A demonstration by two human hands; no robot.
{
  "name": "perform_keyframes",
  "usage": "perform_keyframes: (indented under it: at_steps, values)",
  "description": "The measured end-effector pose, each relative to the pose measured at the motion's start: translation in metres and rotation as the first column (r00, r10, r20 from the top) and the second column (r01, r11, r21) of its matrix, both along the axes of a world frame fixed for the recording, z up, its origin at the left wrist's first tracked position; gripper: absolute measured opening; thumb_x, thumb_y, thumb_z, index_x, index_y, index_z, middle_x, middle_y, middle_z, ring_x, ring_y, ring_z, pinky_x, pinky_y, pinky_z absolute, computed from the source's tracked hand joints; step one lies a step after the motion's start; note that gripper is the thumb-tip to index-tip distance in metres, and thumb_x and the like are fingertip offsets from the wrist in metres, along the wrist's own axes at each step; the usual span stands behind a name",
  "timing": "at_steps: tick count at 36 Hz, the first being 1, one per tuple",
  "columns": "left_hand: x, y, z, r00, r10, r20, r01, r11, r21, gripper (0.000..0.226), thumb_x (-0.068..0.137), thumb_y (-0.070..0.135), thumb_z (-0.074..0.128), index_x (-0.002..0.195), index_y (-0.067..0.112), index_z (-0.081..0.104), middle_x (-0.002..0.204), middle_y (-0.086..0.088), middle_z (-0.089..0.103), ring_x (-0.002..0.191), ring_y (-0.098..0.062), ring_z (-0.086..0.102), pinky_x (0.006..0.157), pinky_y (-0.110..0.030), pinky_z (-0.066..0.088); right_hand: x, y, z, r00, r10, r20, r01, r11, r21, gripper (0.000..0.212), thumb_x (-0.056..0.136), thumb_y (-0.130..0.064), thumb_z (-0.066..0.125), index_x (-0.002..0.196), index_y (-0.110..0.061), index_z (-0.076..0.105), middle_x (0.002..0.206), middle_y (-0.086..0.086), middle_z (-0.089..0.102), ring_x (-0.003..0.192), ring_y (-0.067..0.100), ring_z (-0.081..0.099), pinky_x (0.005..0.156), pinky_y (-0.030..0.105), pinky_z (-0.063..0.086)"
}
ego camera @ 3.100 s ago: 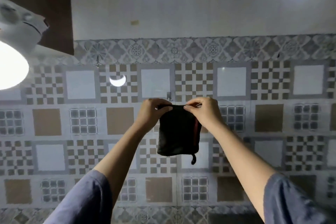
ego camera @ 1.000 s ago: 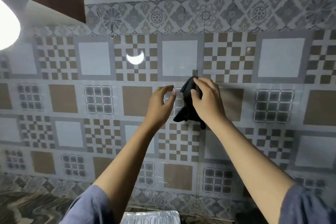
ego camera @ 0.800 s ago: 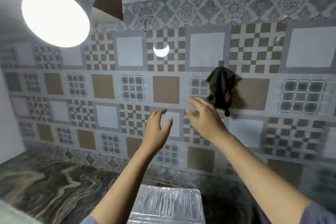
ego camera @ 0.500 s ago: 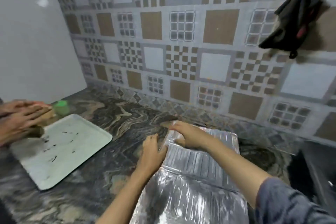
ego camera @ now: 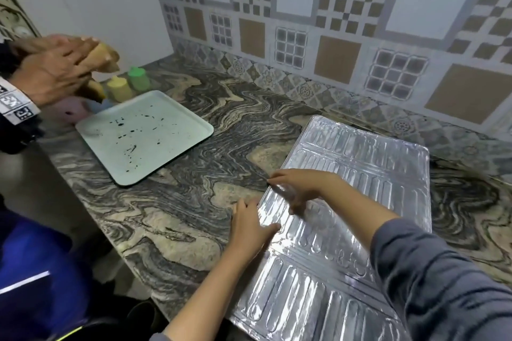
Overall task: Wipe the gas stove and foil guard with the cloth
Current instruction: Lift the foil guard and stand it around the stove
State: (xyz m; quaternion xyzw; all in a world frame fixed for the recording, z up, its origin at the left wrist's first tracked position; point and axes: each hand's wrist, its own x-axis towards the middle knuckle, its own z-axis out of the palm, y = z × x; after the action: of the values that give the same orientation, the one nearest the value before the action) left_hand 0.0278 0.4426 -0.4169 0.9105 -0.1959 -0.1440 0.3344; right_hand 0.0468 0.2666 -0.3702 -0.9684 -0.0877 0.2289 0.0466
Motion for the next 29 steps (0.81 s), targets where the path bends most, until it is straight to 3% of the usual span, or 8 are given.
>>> perform_keyframes:
  at_steps: [3, 6, 10, 12, 14, 17, 21, 29]
  values:
    - [0.005, -0.002, 0.000, 0.998, 0.041, -0.055, -0.043, 0.998, -0.040, 0.069, 0.064, 0.034, 0.082, 0.122, 0.013, 0.050, 0.122, -0.006, 0.047, 0.113, -0.021, 0.045, 0.094, -0.025, 0.036, 0.010, -0.001, -0.004, 1.000, 0.016, 0.011, -0.016, 1.000, 0.005, 0.096, 0.061, -0.034, 0.084, 0.141, -0.017, 0.034, 0.142, 0.001, 0.034, 0.128, 0.022, 0.038, 0.106, 0.035, 0.037]
    - [0.010, -0.004, -0.001, 0.993, 0.059, -0.101, -0.063, 0.997, -0.039, 0.070, 0.059, 0.034, 0.085, 0.117, 0.011, 0.052, 0.116, -0.003, 0.052, 0.109, -0.021, 0.050, 0.092, -0.029, 0.043, 0.017, -0.003, -0.005, 0.997, 0.061, 0.037, -0.061, 0.998, 0.023, 0.089, 0.054, -0.035, 0.088, 0.131, -0.015, 0.047, 0.130, 0.005, 0.044, 0.118, 0.023, 0.043, 0.100, 0.035, 0.040]
    - [0.015, -0.006, 0.007, 0.986, 0.075, -0.148, -0.076, 0.997, 0.001, 0.053, 0.063, 0.028, 0.083, 0.102, 0.008, 0.055, 0.096, -0.002, 0.050, 0.090, -0.020, 0.050, 0.070, -0.025, 0.038, 0.022, 0.000, -0.004, 0.987, 0.084, 0.140, -0.088, 0.996, 0.028, 0.051, 0.068, -0.020, 0.080, 0.114, -0.011, 0.060, 0.116, 0.009, 0.052, 0.107, 0.026, 0.049, 0.086, 0.029, 0.039]
    - [0.017, -0.006, 0.013, 0.981, 0.063, -0.181, -0.064, 0.998, 0.001, 0.032, 0.068, 0.021, 0.080, 0.080, 0.012, 0.052, 0.079, 0.000, 0.048, 0.075, -0.018, 0.047, 0.056, -0.022, 0.032, 0.023, 0.001, 0.001, 0.990, 0.035, 0.139, -0.045, 0.996, 0.072, 0.034, 0.075, -0.012, 0.071, 0.108, -0.009, 0.064, 0.112, 0.010, 0.054, 0.104, 0.029, 0.053, 0.084, 0.032, 0.042]
    - [0.019, -0.004, 0.021, 0.982, 0.024, -0.189, -0.030, 0.999, -0.030, 0.030, 0.071, 0.012, 0.077, 0.064, 0.017, 0.047, 0.065, 0.002, 0.044, 0.069, -0.016, 0.042, 0.051, -0.024, 0.028, 0.022, 0.002, 0.015, 0.989, 0.045, 0.139, -0.053, 0.997, 0.059, 0.027, 0.075, -0.012, 0.070, 0.101, -0.009, 0.066, 0.107, 0.008, 0.056, 0.099, 0.026, 0.054, 0.081, 0.034, 0.045]
    - [0.024, -0.001, 0.039, 0.989, -0.011, -0.149, -0.002, 0.996, -0.088, 0.010, 0.075, 0.009, 0.071, 0.080, 0.005, 0.064, 0.073, -0.006, 0.056, 0.074, -0.017, 0.048, 0.062, -0.028, 0.032, 0.017, 0.003, 0.042, 0.976, 0.085, 0.201, -0.089, 0.996, 0.010, 0.015, 0.075, -0.011, 0.068, 0.089, -0.007, 0.067, 0.101, 0.009, 0.057, 0.092, 0.026, 0.055, 0.077, 0.034, 0.045]
    - [0.030, 0.000, 0.079, 1.000, -0.026, -0.011, 0.024, 0.990, -0.141, 0.017, 0.080, 0.009, 0.065, 0.095, 0.001, 0.066, 0.092, -0.016, 0.067, 0.082, -0.024, 0.057, 0.060, -0.020, 0.027, 0.010, 0.000, 0.085, 0.941, 0.085, 0.329, -0.083, 0.996, -0.018, 0.009, 0.079, -0.009, 0.064, 0.088, -0.008, 0.066, 0.101, 0.007, 0.057, 0.092, 0.026, 0.056, 0.078, 0.041, 0.047]
    - [0.043, -0.004, 0.170, 0.971, -0.083, 0.226, 0.120, 0.981, -0.153, 0.019, 0.086, 0.008, 0.053, 0.101, 0.005, 0.063, 0.103, -0.016, 0.069, 0.095, -0.027, 0.061, 0.080, -0.029, 0.042, -0.014, -0.006, 0.162, 0.781, -0.004, 0.624, -0.003, 1.000, 0.011, 0.014, 0.080, 0.002, 0.058, 0.083, -0.011, 0.061, 0.094, 0.006, 0.054, 0.086, 0.026, 0.054, 0.072, 0.035, 0.044]
